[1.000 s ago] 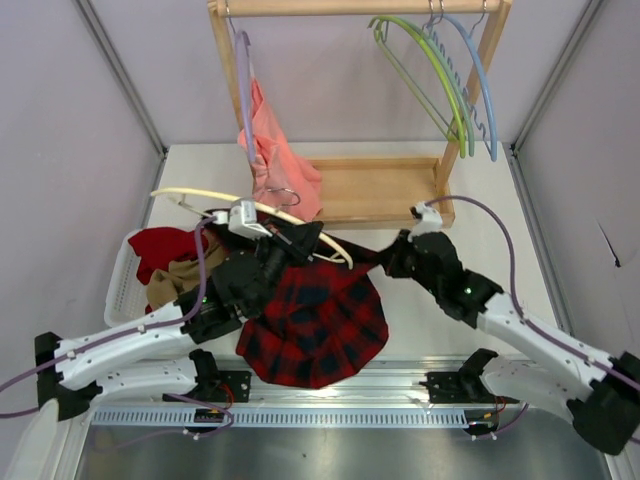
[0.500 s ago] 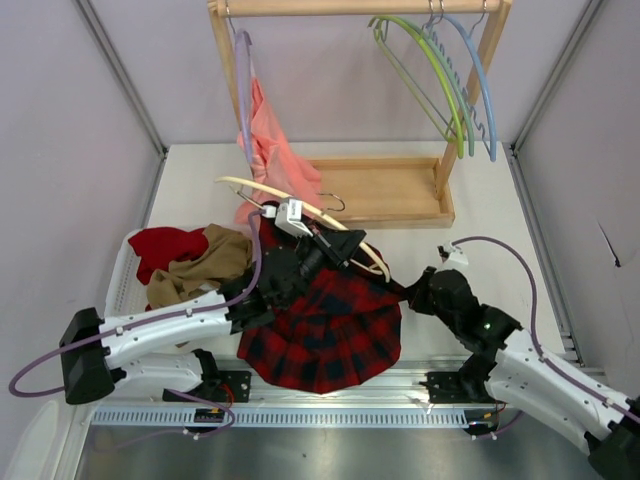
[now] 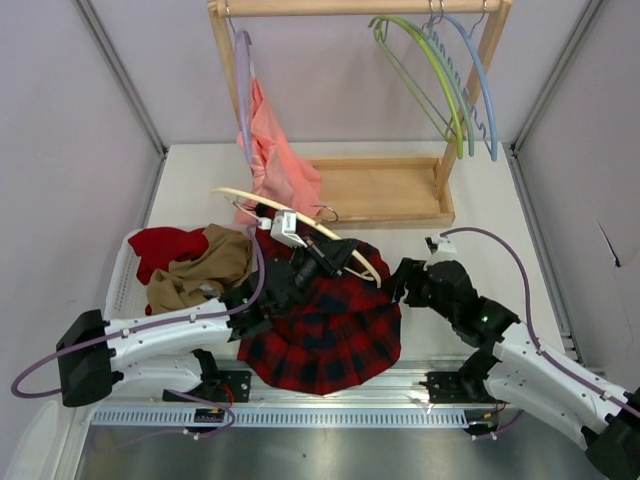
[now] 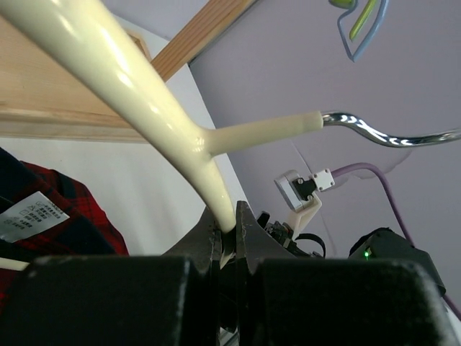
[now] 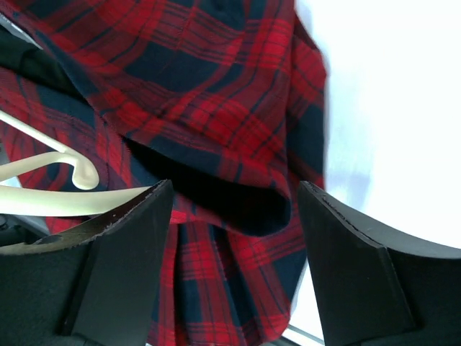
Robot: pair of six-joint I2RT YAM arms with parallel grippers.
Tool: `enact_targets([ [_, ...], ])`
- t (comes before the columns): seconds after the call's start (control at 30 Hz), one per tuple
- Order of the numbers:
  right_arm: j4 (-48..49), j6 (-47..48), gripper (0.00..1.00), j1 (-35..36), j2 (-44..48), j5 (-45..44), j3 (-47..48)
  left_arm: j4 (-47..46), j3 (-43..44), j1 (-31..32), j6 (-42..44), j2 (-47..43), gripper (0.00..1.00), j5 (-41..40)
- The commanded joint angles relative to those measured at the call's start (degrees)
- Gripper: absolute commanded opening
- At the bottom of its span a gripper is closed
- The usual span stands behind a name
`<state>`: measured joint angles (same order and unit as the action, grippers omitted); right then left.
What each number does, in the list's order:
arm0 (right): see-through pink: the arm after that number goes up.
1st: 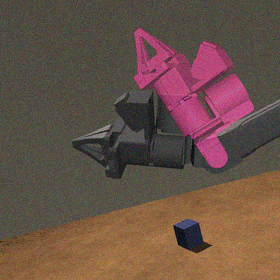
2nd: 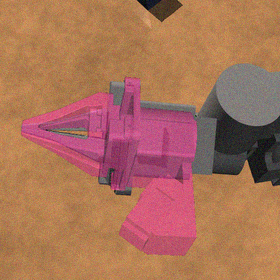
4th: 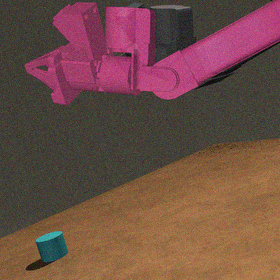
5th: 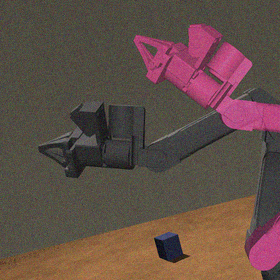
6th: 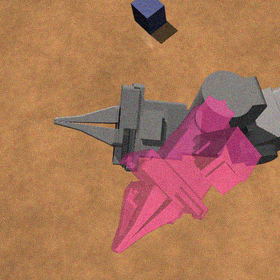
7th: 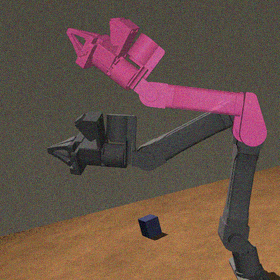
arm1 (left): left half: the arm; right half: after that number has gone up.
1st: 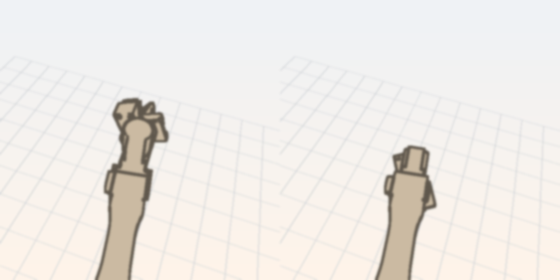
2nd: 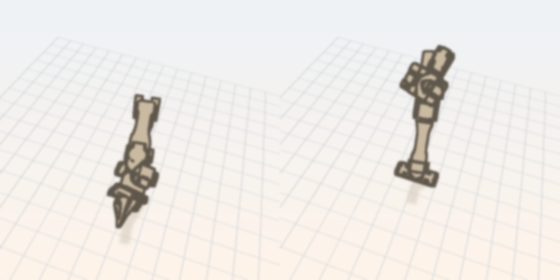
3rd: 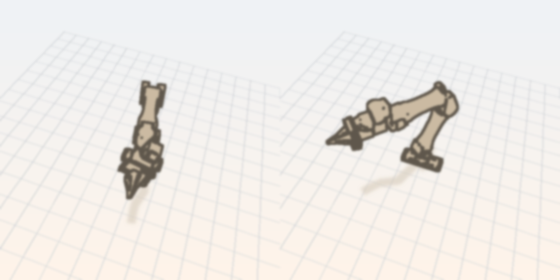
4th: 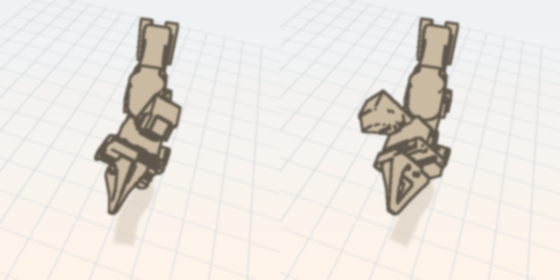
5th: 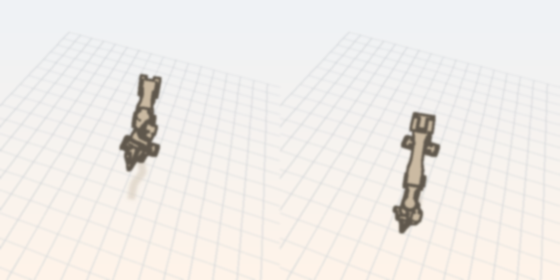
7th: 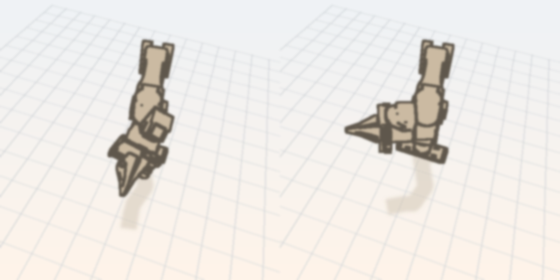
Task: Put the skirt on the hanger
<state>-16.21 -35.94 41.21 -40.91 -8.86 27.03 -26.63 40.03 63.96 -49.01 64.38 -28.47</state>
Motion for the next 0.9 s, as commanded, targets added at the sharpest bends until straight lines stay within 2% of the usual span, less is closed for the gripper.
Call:
enact_targets([
  [0.0, 5.7, 0.1, 0.75, 0.1, -1.1, 4.4, 0.0, -5.6, -0.4, -0.4, 2.3, -2.5, 0.00, -3.1],
  [0.13, 7.2, -1.6, 0.73, 0.5, -3.2, 5.3, -1.8, -5.5, -0.4, -0.4, 2.9, -3.5, 0.00, -5.2],
  [0.43, 12.2, -0.2, 0.70, 0.8, -5.0, 0.6, -3.6, -4.8, 0.0, -0.4, 4.5, -6.5, 0.00, -4.6],
  [0.53, 15.3, 0.2, 0.63, 0.7, -8.8, -1.0, -2.8, -4.0, 0.0, -0.4, 4.1, -7.6, 0.00, -4.5],
  [0.63, 21.8, 1.7, 0.53, 0.7, -13.0, 1.0, -2.2, -3.1, 0.0, -0.4, 3.9, -8.7, 0.00, -5.2],
  [0.67, 25.1, 2.7, 0.42, 0.7, -14.0, 2.2, -2.4, -2.8, 0.2, -0.4, 4.0, -8.8, 0.00, -5.5],
  [0.73, 29.6, 3.5, 0.35, 0.7, -15.5, 5.9, -3.5, -1.5, 0.9, -0.4, 4.3, -8.7, 0.00, -6.2],
  [0.8, 32.8, 4.5, 0.37, 0.9, -15.4, 8.6, -5.5, -0.4, 1.7, -0.6, 4.1, -8.5, 0.00, -6.7],
  [0.87, 36.3, 5.4, 0.47, 1.1, -14.3, 12.7, -6.7, 0.5, 1.8, -1.2, 3.5, -8.0, 0.00, -6.7],
])
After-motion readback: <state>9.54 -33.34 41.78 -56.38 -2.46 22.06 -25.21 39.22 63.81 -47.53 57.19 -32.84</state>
